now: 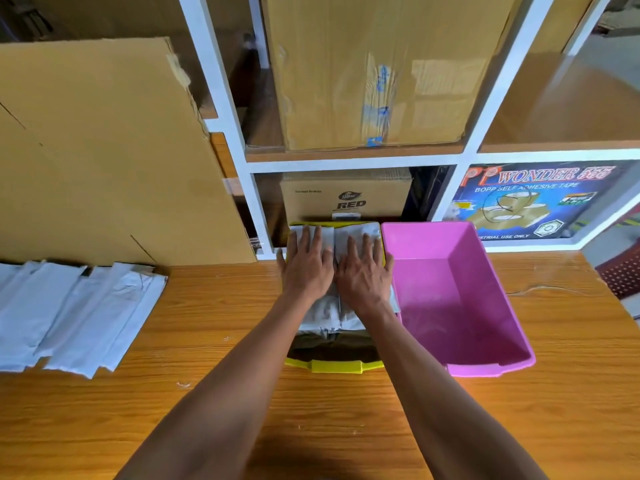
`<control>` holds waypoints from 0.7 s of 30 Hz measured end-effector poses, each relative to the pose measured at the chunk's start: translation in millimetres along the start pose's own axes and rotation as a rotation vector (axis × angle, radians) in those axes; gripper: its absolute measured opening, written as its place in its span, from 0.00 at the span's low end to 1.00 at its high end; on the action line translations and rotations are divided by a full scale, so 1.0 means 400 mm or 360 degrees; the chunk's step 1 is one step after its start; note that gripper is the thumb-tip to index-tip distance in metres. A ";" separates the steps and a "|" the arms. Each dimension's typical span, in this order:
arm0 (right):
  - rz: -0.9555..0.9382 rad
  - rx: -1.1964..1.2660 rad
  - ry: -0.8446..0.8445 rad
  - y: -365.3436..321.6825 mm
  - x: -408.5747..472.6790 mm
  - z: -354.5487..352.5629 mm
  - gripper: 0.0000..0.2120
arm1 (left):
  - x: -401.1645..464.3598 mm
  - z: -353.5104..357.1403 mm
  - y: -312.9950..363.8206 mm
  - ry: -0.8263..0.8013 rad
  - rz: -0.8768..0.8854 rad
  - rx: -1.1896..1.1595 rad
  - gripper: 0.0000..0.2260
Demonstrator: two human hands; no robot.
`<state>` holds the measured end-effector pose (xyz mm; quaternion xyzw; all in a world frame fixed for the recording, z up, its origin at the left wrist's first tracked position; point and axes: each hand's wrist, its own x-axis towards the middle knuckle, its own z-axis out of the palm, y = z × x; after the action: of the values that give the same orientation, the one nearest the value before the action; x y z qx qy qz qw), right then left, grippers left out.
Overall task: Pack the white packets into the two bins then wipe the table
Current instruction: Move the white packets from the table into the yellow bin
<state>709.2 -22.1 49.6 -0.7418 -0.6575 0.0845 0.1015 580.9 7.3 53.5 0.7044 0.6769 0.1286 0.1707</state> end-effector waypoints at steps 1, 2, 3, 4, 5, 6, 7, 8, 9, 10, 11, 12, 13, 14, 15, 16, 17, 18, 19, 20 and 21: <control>-0.0053 -0.0023 0.0010 0.004 0.006 0.011 0.30 | 0.002 0.006 -0.006 0.0022 0.0060 0.0023 0.28; -0.0111 -0.0055 0.0010 0.009 0.012 0.022 0.30 | 0.001 0.014 -0.011 0.0041 0.0128 0.0054 0.28; -0.0158 -0.0076 -0.0001 0.014 0.020 0.032 0.30 | 0.001 0.025 -0.017 0.0059 0.0200 0.0093 0.28; -0.0188 -0.0071 -0.0011 0.019 0.028 0.040 0.30 | 0.001 0.036 -0.023 0.0074 0.0267 0.0136 0.28; -0.0206 -0.0043 -0.0027 0.022 0.037 0.047 0.29 | 0.002 0.046 -0.030 0.0073 0.0315 0.0180 0.29; -0.0221 -0.0013 -0.0052 0.024 0.045 0.056 0.29 | 0.006 0.055 -0.037 0.0060 0.0341 0.0216 0.29; -0.0233 0.0002 -0.0080 0.027 0.049 0.065 0.29 | 0.009 0.063 -0.043 0.0031 0.0351 0.0241 0.29; -0.0245 0.0002 -0.0097 0.030 0.051 0.078 0.29 | 0.012 0.069 -0.047 -0.0003 0.0351 0.0263 0.29; -0.0254 -0.0006 -0.0100 0.032 0.049 0.089 0.29 | 0.012 0.072 -0.048 -0.0026 0.0350 0.0283 0.29; -0.0252 -0.0009 -0.0091 0.033 0.048 0.099 0.29 | 0.015 0.075 -0.049 -0.0039 0.0349 0.0297 0.29; -0.0242 -0.0010 -0.0082 0.033 0.046 0.105 0.29 | 0.018 0.074 -0.048 -0.0040 0.0350 0.0303 0.29; -0.0231 -0.0014 -0.0069 0.034 0.047 0.110 0.29 | 0.021 0.073 -0.046 -0.0031 0.0350 0.0301 0.29; -0.0226 -0.0018 -0.0053 0.034 0.050 0.110 0.29 | 0.025 0.073 -0.046 -0.0020 0.0350 0.0302 0.29; -0.0230 -0.0022 -0.0019 0.034 0.053 0.108 0.29 | 0.026 0.071 -0.045 -0.0005 0.0354 0.0309 0.29; -0.0244 -0.0028 0.0026 0.035 0.057 0.104 0.29 | 0.030 0.070 -0.043 0.0009 0.0358 0.0317 0.29; -0.0273 -0.0036 0.0068 0.037 0.064 0.099 0.29 | 0.034 0.070 -0.042 0.0020 0.0364 0.0322 0.29; -0.0313 -0.0043 0.0084 0.039 0.071 0.097 0.29 | 0.039 0.070 -0.041 0.0020 0.0364 0.0322 0.29; -0.0354 -0.0037 0.0078 0.041 0.077 0.096 0.29 | 0.042 0.072 -0.040 0.0012 0.0363 0.0322 0.29; -0.0385 -0.0021 0.0052 0.043 0.080 0.099 0.30 | 0.044 0.075 -0.041 0.0001 0.0366 0.0326 0.29; -0.0399 -0.0013 0.0024 0.044 0.081 0.104 0.30 | 0.046 0.079 -0.044 -0.0012 0.0369 0.0334 0.29; -0.0402 -0.0025 0.0013 0.045 0.079 0.112 0.31 | 0.047 0.085 -0.048 -0.0023 0.0374 0.0348 0.29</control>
<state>718.8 9.0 1.8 -0.6540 -0.7460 0.0630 0.1083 578.4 24.2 13.9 0.7940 0.5986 0.0680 0.0816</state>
